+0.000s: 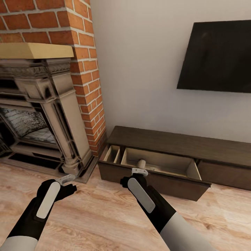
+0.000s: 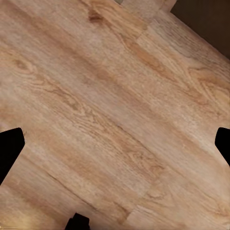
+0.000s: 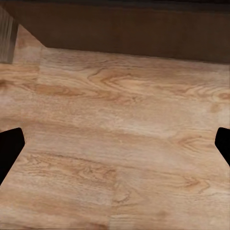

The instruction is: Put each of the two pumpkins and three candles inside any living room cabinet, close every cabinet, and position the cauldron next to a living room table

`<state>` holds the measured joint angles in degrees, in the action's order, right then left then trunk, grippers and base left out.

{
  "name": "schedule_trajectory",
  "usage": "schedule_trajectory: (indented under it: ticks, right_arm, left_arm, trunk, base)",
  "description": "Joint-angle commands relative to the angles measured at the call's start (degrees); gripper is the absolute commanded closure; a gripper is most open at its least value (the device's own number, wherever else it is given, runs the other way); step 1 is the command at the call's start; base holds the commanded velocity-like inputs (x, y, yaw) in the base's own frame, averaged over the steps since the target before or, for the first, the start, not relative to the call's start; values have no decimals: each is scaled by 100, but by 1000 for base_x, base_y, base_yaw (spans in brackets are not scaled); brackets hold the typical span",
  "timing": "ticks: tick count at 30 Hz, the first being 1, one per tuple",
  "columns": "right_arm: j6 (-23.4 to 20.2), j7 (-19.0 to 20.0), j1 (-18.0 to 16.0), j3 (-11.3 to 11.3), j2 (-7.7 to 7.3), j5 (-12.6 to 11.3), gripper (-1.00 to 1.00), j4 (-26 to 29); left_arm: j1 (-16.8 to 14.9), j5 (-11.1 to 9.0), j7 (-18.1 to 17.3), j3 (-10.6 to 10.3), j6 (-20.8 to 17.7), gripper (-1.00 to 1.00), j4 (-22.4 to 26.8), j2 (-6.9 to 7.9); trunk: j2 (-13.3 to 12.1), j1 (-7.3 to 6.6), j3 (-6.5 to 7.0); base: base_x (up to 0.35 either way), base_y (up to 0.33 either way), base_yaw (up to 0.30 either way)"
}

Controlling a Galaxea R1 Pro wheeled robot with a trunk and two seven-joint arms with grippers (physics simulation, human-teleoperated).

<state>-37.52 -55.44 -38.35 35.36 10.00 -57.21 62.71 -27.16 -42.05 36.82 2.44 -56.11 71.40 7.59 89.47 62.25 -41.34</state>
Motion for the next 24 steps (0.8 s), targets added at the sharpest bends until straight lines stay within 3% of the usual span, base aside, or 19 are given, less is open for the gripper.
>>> schedule_trajectory:
  ticks: [1,8,24]
  right_arm:
    - [-79,-40,-6,6,0,-36,-100,5]
    - [-453,35,-6,-2,0,-36,-100,163]
    - [-465,29,-6,7,0,-28,-100,632]
  left_arm:
    - [-2,-54,55,1,-14,-100,6,-1]
    - [-6,-51,55,2,-12,-100,6,-2]
    - [-6,-49,54,4,-9,-100,6,-3]
  trunk:
    - [3,0,-5]
    - [3,0,-5]
    - [3,0,-5]
  base:
    - [0,0,283]
    - [0,0,283]
    - [0,0,283]
